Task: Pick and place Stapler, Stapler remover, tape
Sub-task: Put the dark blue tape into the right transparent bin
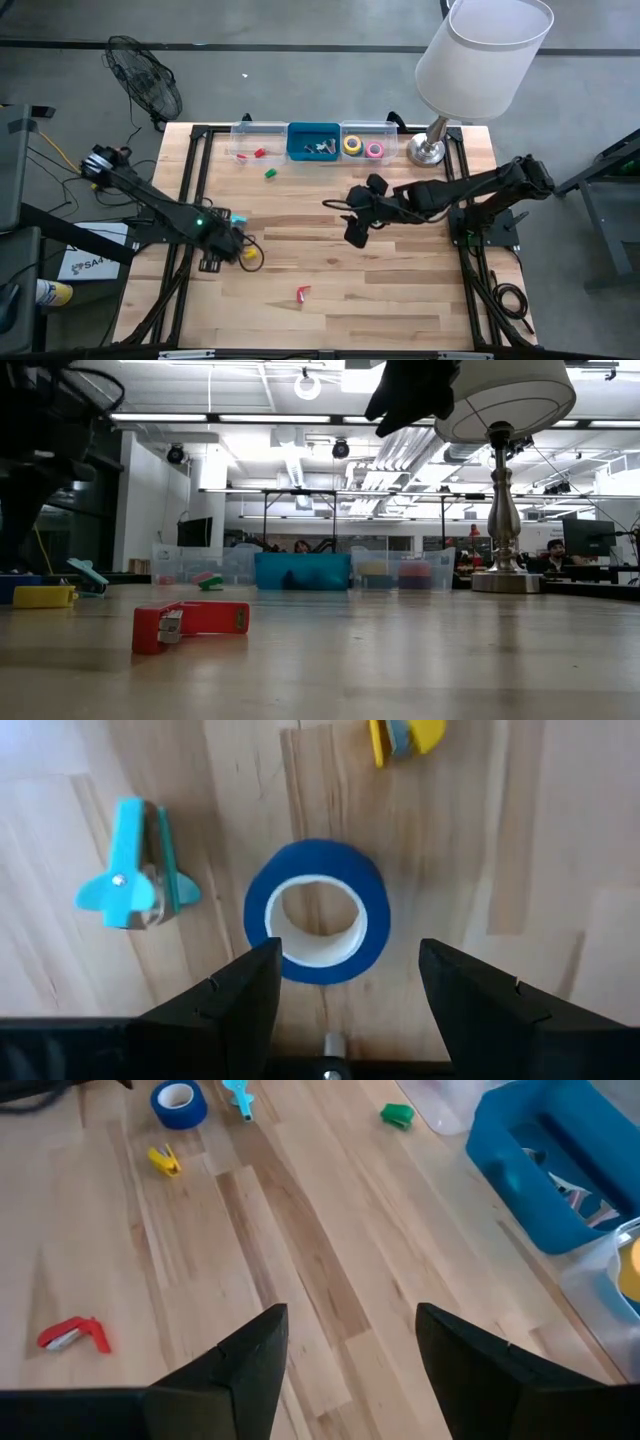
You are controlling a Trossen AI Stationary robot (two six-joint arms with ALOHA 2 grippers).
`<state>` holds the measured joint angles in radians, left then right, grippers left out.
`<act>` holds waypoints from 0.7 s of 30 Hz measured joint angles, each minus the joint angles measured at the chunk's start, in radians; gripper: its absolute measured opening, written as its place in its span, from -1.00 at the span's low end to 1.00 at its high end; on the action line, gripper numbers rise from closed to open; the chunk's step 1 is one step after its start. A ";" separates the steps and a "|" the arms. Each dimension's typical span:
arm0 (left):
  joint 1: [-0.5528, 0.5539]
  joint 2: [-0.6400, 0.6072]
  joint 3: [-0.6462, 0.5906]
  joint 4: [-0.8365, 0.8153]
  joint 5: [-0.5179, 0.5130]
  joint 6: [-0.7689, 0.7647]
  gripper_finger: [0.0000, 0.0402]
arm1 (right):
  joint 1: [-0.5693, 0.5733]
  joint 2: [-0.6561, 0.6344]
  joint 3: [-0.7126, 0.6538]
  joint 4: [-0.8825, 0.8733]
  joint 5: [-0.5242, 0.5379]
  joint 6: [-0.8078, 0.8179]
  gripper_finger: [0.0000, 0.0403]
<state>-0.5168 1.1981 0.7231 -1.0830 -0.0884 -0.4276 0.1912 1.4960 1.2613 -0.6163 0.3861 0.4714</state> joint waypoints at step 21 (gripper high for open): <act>-0.001 0.170 -0.098 0.206 0.078 -0.158 -0.12 | 0.059 0.000 0.000 0.008 -0.003 0.048 0.06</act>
<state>-0.5179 1.3678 0.6248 -0.8773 -0.0107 -0.5854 0.2501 1.4963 1.2613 -0.6086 0.3832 0.5194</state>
